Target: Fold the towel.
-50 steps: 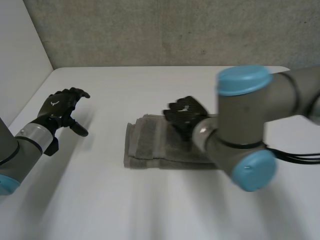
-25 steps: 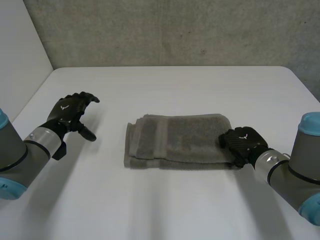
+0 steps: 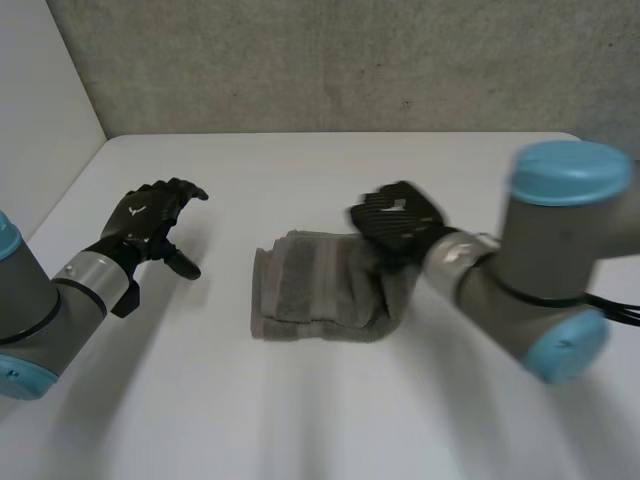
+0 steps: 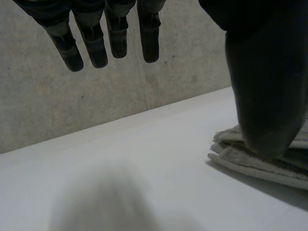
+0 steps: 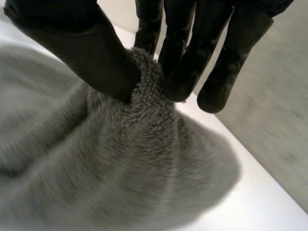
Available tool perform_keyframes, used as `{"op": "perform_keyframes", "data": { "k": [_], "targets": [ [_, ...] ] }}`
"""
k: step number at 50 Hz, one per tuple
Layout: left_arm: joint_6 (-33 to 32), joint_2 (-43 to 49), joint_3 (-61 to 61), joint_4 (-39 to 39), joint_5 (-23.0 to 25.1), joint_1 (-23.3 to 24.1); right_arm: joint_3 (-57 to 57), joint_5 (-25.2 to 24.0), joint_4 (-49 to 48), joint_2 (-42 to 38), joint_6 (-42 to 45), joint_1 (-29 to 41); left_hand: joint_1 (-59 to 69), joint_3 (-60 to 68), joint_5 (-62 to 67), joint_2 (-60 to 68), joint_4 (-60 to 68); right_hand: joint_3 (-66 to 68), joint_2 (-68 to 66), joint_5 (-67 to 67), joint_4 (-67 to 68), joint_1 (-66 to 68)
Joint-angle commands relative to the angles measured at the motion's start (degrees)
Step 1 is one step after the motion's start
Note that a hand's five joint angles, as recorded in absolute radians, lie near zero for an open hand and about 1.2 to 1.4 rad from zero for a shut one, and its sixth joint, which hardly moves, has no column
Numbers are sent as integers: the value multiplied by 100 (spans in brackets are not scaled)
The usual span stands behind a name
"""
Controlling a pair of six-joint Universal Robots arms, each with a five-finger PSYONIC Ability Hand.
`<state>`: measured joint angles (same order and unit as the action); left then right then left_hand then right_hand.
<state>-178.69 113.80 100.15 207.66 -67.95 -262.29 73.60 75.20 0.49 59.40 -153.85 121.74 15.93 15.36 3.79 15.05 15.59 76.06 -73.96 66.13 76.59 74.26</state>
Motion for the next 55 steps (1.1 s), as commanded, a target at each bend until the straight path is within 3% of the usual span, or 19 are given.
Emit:
{"op": "perform_keyframes", "data": {
  "k": [1,6,7,8,9,10,13,20,29,39,47,55],
  "targets": [
    [9,-289,101,3,1,20,-1627,74,689,-1130,-4,1307,-471,-414,-256,-382,-437,394,-604,387,341,574],
    [9,-368,110,3,1,29,-2165,206,821,-1730,-13,1678,-454,-397,-239,-366,-420,394,-604,387,341,574],
    [9,-376,110,3,1,29,-2252,301,891,-1844,-4,1704,-454,-397,-239,-366,-420,-2248,2038,-2254,-2301,-2068],
    [9,-377,110,3,1,29,-2253,302,891,-1845,-4,1704,-471,-414,-256,-382,-437,-2275,2065,-2281,-2327,-2094],
    [9,-377,110,3,1,29,-2288,407,952,-1897,-4,1704,-471,-414,-256,-382,-437,-4939,4729,-4946,-4992,-4759],
    [1,-368,110,3,1,38,-2288,495,1005,-1889,-22,1704,-454,-397,-240,-366,-420,-5782,5572,-5788,-5835,-5601],
    [9,-377,49,3,1,38,-2201,627,1049,-1740,-74,1669,-454,-397,-239,-366,-420,-6577,6367,-6583,-6630,-6396],
    [308,-394,-250,-6,-17,179,-1526,663,1041,-810,-644,1337,-437,-380,-223,-349,-403,-6606,6396,-6613,-6659,-6426],
    [1440,-333,-680,-68,-17,547,-286,628,787,308,-997,458,-319,-263,-105,-231,-285,-6606,6396,-6613,-6659,-6426],
    [1688,273,-927,-217,-86,1452,462,347,119,274,-1417,-53,-302,-246,-88,-214,-268,-6606,6396,-6613,-6659,-6426],
    [1670,598,-901,-331,-210,1602,577,-31,-330,-16,-2438,-185,-302,-246,-88,-214,-269,-6606,6396,-6613,-6659,-6426],
    [1609,915,-883,-454,-245,1585,638,4,-874,-332,-2790,-203,-286,-229,-71,-197,-252,-6606,6396,-6613,-6659,-6426]
  ]
}}
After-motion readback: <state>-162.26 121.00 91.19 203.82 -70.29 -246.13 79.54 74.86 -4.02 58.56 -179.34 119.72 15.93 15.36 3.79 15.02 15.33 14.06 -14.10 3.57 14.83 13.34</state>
